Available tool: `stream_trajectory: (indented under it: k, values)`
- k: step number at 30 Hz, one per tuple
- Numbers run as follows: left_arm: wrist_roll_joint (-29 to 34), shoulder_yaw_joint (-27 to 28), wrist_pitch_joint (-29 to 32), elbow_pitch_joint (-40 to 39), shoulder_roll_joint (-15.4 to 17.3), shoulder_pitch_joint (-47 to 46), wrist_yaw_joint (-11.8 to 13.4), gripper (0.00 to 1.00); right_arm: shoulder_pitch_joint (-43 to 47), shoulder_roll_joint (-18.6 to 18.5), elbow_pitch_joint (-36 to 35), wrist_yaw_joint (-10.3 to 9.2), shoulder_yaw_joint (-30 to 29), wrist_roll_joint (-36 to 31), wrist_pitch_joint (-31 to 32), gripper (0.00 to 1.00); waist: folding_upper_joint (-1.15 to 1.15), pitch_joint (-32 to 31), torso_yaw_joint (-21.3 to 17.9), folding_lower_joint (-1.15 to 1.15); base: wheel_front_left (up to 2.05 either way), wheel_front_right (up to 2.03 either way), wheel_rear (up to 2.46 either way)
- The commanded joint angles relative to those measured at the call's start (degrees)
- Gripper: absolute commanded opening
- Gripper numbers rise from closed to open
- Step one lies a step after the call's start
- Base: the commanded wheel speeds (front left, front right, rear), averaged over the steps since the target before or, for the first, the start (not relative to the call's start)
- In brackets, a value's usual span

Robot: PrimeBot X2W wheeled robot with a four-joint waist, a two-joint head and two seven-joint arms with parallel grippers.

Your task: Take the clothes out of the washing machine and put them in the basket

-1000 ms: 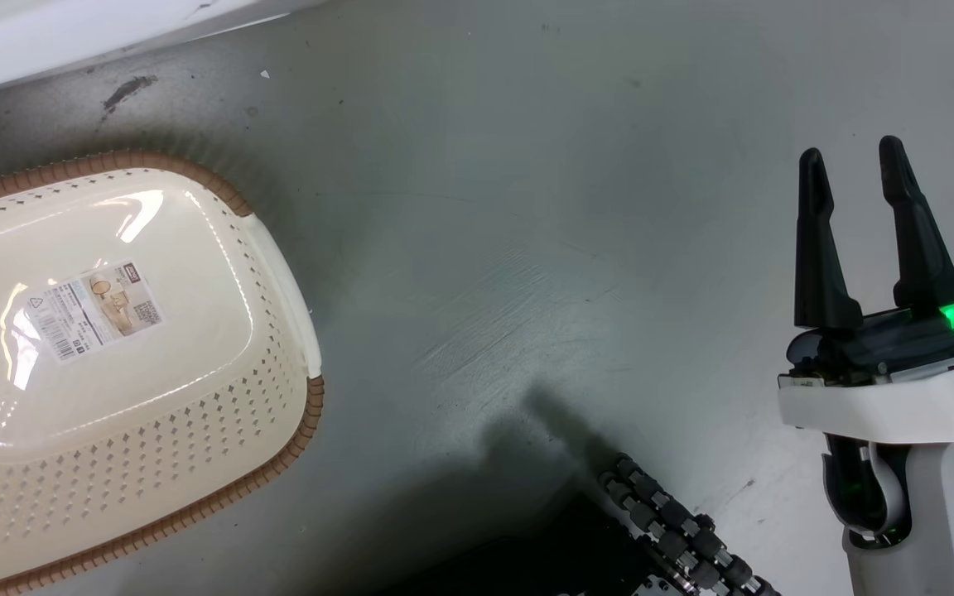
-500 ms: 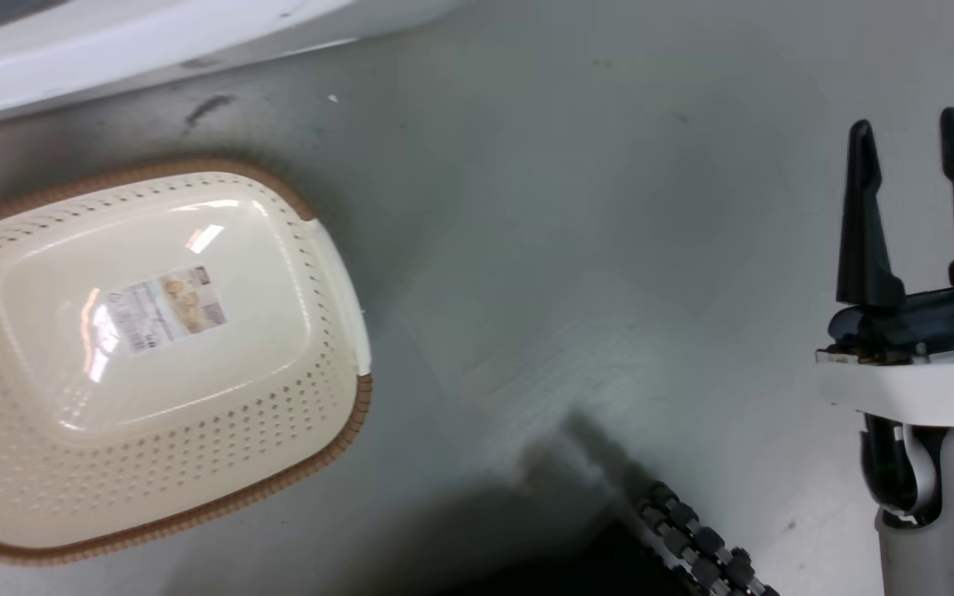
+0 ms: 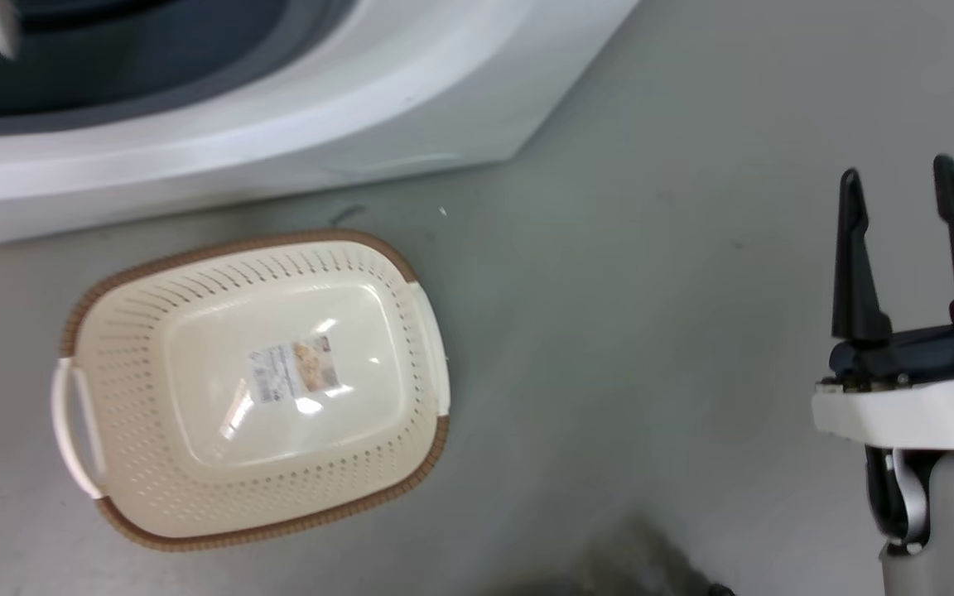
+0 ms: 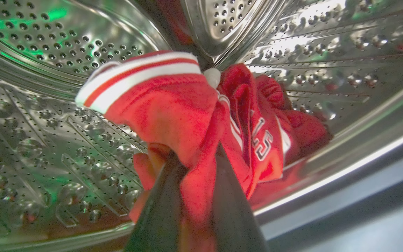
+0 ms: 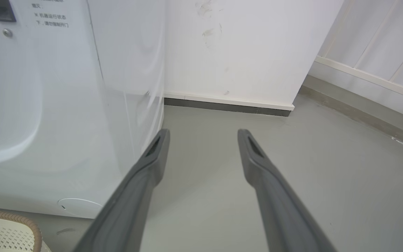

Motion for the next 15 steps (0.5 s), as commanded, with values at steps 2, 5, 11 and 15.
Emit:
stream_trajectory:
  k: [2, 5, 11, 15]
  values:
    - [-0.6, -0.2, -4.6, -0.2, -1.7, 3.6, 0.1, 0.0, 1.6, 0.0, 0.5, -0.08, 0.0, -0.9, -0.1, 1.0, 0.0, -7.0, 4.2, 0.0, 0.0, 0.0, 0.0]
    - [-0.7, -0.3, -10.1, -0.9, -3.5, 8.1, 0.9, 0.0, 3.0, 0.0, 1.3, -0.08, 0.3, -1.5, -0.1, 1.0, 0.0, -10.6, 5.6, 0.0, 0.0, 0.0, 0.0]
    - [-1.1, 1.1, -13.0, -6.7, -6.2, 17.9, 3.4, 0.0, 5.9, 0.0, 3.2, -0.08, 1.3, -3.0, -0.1, 1.0, 0.0, -17.7, 7.6, 0.0, 0.0, 0.0, 0.0]
    - [0.3, 4.2, -13.1, -16.7, -6.2, 25.6, 6.3, 0.0, 7.5, 0.0, 4.3, -0.08, 1.2, -3.3, -0.1, 1.0, 0.0, -22.0, 8.6, 0.0, 0.0, 0.0, 0.0]
